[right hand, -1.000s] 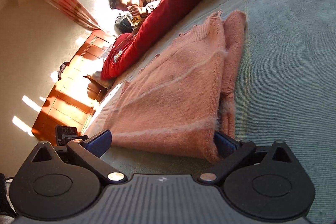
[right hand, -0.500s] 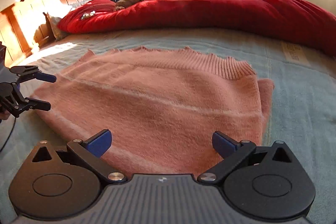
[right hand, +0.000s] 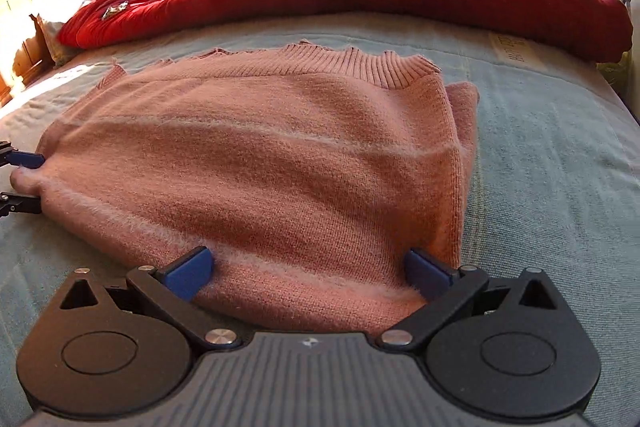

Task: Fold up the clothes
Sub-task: 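Bring both open grippers to the side edge of the folded sweater, then roll both grippers sideways and close them on the sweater's side edge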

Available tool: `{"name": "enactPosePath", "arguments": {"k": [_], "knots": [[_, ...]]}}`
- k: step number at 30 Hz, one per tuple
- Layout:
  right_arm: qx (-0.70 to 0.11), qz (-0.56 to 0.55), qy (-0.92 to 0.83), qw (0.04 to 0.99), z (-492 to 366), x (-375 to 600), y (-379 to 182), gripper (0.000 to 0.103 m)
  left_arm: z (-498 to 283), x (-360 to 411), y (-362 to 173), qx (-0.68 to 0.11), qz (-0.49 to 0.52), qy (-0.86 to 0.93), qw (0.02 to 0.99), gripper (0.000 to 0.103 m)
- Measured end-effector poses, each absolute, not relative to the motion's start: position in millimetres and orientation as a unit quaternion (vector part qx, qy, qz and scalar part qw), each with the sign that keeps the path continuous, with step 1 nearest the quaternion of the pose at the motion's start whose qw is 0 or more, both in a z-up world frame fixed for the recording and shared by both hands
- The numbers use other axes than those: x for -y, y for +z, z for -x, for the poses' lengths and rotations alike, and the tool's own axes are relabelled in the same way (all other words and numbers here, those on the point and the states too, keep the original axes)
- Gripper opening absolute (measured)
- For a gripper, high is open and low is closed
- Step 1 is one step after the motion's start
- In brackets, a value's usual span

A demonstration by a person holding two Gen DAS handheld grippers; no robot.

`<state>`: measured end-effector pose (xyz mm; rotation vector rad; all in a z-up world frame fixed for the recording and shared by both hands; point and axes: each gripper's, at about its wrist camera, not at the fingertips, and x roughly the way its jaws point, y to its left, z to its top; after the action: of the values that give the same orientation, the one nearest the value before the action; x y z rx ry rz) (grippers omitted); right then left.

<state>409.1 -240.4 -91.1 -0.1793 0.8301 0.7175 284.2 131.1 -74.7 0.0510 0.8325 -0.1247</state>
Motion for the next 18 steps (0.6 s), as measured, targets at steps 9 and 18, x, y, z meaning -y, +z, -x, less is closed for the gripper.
{"name": "enactPosePath", "arguments": {"k": [9,18], "knots": [[-0.391,0.122,0.294,0.864,-363,231,-56,0.103,-258,-106,-40,-0.399,-0.074,-0.033,0.914,0.102],[-0.317,0.263,0.318,0.854,-278,211,-27,0.103,-223,-65,-6,-0.353,-0.200,-0.045,0.913,0.102]]}}
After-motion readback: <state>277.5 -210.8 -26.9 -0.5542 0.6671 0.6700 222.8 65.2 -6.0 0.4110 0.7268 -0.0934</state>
